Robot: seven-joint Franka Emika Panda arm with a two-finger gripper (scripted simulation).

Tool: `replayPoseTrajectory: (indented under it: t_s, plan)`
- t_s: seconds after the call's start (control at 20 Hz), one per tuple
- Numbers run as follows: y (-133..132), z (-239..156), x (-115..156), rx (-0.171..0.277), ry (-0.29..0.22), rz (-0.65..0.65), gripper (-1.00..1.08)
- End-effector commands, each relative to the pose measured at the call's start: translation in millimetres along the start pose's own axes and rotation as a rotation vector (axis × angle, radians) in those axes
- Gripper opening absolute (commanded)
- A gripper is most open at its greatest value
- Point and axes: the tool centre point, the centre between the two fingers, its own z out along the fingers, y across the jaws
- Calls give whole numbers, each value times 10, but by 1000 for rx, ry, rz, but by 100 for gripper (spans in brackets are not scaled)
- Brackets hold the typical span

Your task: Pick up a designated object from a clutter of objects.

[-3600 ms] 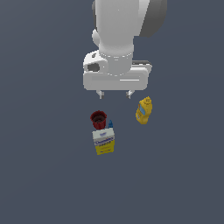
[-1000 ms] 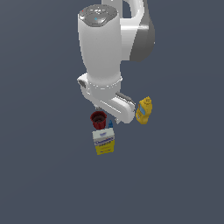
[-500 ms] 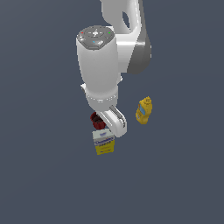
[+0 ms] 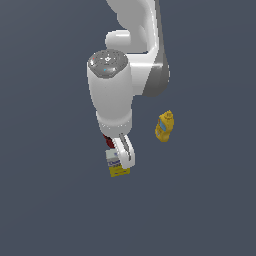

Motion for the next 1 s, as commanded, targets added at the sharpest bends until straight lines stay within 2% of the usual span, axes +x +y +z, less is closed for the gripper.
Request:
replayPoseTrajectory:
  t_s: [0.0, 0.4, 0.95]
  plan:
    - [-16, 48, 22, -1, 2, 45, 100]
    - [-39, 135, 59, -4, 6, 119, 100]
    - [-34, 311, 60, -4, 6, 123, 100]
